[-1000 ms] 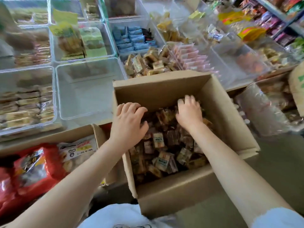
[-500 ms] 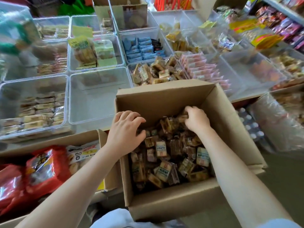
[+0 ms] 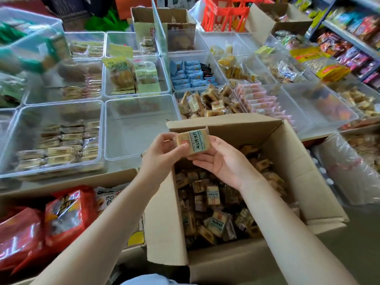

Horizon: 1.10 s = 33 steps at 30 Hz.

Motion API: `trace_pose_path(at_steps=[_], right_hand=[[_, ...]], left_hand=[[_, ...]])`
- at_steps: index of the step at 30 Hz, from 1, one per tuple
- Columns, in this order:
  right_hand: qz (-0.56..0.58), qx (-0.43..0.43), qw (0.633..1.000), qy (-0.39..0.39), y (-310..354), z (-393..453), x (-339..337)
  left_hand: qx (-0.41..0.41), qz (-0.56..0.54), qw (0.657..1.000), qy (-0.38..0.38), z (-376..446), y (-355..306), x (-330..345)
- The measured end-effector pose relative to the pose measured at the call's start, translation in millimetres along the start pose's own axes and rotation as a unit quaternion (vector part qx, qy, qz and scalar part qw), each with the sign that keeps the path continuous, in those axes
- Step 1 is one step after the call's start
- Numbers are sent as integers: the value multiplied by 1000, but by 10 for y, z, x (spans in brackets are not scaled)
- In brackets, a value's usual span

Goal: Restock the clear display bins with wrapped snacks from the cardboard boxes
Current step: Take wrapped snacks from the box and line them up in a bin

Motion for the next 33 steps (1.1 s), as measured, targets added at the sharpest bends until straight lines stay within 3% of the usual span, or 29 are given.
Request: trace_pose_path(at_steps=[5, 10, 16, 20, 23, 29, 33], right_hand=[[-160, -37, 986, 4, -134, 255, 578], [-390, -62, 919, 17, -542, 698, 1282], [-485, -50, 873, 24, -1342, 1479, 2078], [-566, -60, 822, -8, -1757, 1983, 2457], [-628, -69, 775, -15, -1987, 2346, 2728], [-712, -130, 690, -7, -2344, 3141, 3269], [-748, -111, 654, -14, -2665, 3633, 3361]], left_hand=[[1, -39, 999, -38, -51, -62, -811], [13, -1, 1000, -23, -43, 99, -1697], [10, 80, 991, -106, -17, 608, -3053], [-33, 283, 941, -180, 60, 1225, -4127], [-58, 414, 891, -179, 144, 1672, -4637], [-63, 573, 813, -82, 288, 2330, -4822], [-31, 584, 805, -96, 297, 2383, -4786]])
Point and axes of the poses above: each hand's wrist, its own z-axis towards the middle knuckle, its own x-axis out of the palm, y = z × x, the point moved 9 cm from there along z, towards the middle knuckle, and after that the axes turned 10 degrees about z, right-handed, at the moved point
